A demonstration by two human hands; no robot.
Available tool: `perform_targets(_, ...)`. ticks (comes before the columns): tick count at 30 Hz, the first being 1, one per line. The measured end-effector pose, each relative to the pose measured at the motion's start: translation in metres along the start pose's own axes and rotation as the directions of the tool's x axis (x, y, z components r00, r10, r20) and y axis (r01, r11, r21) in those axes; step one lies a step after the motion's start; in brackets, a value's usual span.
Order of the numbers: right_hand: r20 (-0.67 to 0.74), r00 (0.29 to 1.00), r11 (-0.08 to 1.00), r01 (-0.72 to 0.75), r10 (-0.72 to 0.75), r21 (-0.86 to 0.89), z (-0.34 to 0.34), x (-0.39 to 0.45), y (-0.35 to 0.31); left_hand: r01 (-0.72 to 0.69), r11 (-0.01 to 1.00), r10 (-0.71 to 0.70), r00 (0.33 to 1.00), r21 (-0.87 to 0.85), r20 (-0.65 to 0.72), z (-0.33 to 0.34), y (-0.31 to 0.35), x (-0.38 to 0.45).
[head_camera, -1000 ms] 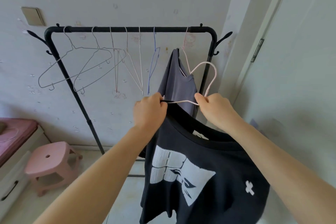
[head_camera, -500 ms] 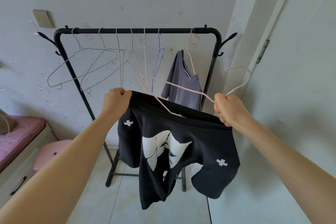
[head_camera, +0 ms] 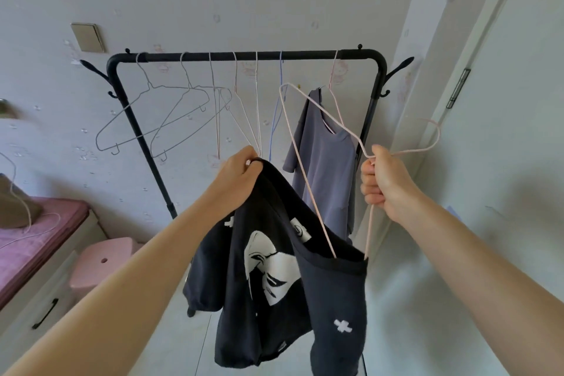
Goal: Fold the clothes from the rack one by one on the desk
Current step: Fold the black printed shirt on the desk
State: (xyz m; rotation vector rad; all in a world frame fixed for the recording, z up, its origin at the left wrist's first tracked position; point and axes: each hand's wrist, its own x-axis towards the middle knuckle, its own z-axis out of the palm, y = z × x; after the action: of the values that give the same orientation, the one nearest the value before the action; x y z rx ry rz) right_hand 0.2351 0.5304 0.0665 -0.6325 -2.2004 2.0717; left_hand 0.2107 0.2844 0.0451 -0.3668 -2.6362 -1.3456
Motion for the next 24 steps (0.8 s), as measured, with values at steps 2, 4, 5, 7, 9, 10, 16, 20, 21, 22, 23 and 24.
perform_targets(2, 0.0, 1.0, 1.0, -0.004, 0.004, 0.016, 0.009, 0.003, -0.005, -0.001, 1.0, 0.001, 1.0, -0.021, -0.017, 0.0, -0.003, 0.0)
perform_targets(4, -0.012, 1.0, 1.0, 0.002, -0.001, 0.015, 0.019, 0.006, -0.009, -0.003, 1.0, 0.003, 0.999, -0.023, -0.034, -0.002, -0.009, 0.003)
perform_targets(5, -0.02, 1.0, 1.0, 0.005, -0.005, 0.01, 0.024, 0.008, -0.01, -0.006, 1.0, 0.005, 0.999, -0.019, -0.047, -0.005, -0.013, 0.005)
perform_targets(7, -0.031, 0.999, 1.0, 0.011, -0.011, 0.001, 0.034, 0.017, -0.013, -0.02, 1.0, 0.021, 0.996, 0.017, -0.082, -0.01, -0.02, 0.009)
perform_targets(9, -0.034, 0.999, 1.0, 0.018, -0.019, -0.008, 0.04, 0.029, -0.018, -0.039, 0.995, 0.05, 0.992, 0.094, -0.117, -0.014, -0.024, 0.011)
perform_targets(10, -0.028, 0.999, 1.0, 0.023, -0.023, -0.014, 0.044, 0.036, -0.022, -0.049, 0.991, 0.065, 0.989, 0.124, -0.132, -0.017, -0.026, 0.012)
perform_targets(16, 0.034, 0.998, 0.994, 0.054, -0.051, -0.098, 0.067, 0.099, -0.055, -0.006, 0.975, 0.064, 0.966, 0.223, -0.251, -0.031, -0.035, 0.029)
perform_targets(20, 0.058, 0.997, 0.987, 0.064, -0.056, -0.148, 0.079, 0.159, -0.082, 0.0, 0.974, 0.075, 0.943, 0.226, -0.324, -0.039, -0.045, 0.047)
perform_targets(21, 0.058, 0.996, 0.986, 0.071, -0.063, -0.149, 0.082, 0.171, -0.09, 0.009, 0.976, 0.07, 0.934, 0.219, -0.349, -0.041, -0.047, 0.052)
perform_targets(22, 0.059, 0.996, 0.984, 0.083, -0.074, -0.16, 0.085, 0.184, -0.097, 0.019, 0.977, 0.065, 0.923, 0.213, -0.379, -0.043, -0.049, 0.058)
perform_targets(23, 0.065, 0.994, 0.979, 0.102, -0.092, -0.178, 0.09, 0.197, -0.106, 0.035, 0.977, 0.056, 0.91, 0.211, -0.411, -0.044, -0.051, 0.066)
perform_targets(24, 0.06, 0.992, 0.973, 0.123, -0.113, -0.193, 0.092, 0.206, -0.111, 0.047, 0.977, 0.049, 0.901, 0.209, -0.432, -0.046, -0.053, 0.069)
